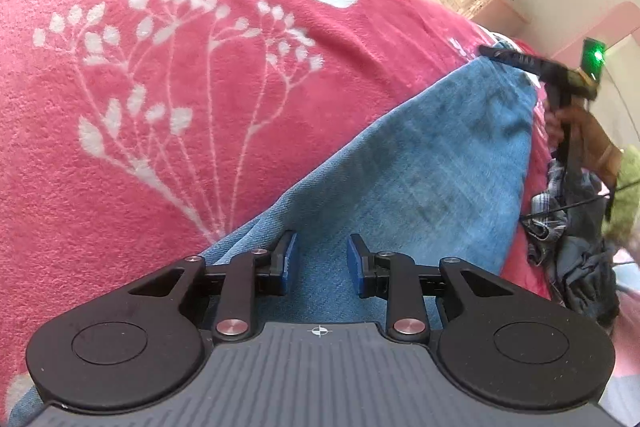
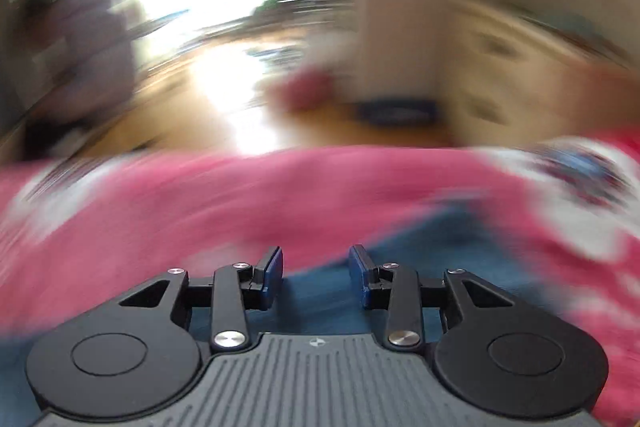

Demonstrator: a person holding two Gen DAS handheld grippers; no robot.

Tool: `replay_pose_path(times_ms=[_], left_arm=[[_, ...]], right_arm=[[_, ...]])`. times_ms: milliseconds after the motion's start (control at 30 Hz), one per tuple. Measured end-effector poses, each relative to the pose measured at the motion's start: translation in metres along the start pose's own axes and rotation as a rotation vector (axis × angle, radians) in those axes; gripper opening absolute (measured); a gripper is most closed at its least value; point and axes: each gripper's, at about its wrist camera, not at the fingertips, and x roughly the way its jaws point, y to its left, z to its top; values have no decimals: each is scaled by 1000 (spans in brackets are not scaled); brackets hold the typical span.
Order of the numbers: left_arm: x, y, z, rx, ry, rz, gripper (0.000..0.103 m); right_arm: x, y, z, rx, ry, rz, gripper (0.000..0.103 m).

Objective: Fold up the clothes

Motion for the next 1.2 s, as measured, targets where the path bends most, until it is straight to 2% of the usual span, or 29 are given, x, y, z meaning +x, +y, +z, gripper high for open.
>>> replay_pose_path(times_ms=[33,100,133,200,233,300,433,533,600,833,1000,1033,1100,1133,1200], left_arm=[[0,0,0,3,-1,0,27],[1,-1,0,7,-2,3,27],[1,-2,0,9,-2,5,27],[3,-3,1,18,1,10,27],[2,-4,1,23,4,12,27],[3,-5,3,26,12,14,27],[4,-5,5,32,25,18,27],[5,-7,5,47,31,24,27],[6,-8,5,49,31,26,27],[5,-6,4,44,25,22,27],[5,-7,4,49,24,21,27],[5,-7,4,51,24,20,27],[4,-7,3,54,22,20,27],[4,-7,3,56,20,20,27],[4,-8,2,59,14,21,27]], right_arm=[[1,-25,6,88,-16,-74,39],[-8,-73,12,299,-66,-144,41],[-20,-94,10,424,-116,-124,42],[-47,-133,-9,700,-217,0,48],[-57,-148,-20,813,-234,65,56],[-68,-164,-39,934,-206,120,60],[-65,-170,-60,950,-49,118,72],[-48,-159,-56,873,70,89,75],[-44,-152,-53,840,86,81,79],[-31,-136,-58,928,129,186,79],[-21,-135,-64,990,90,206,78],[-20,-136,-65,1004,78,209,73],[-18,-138,-68,1023,66,199,53],[-18,-140,-70,1038,63,198,38],[-21,-142,-76,1067,57,208,27]])
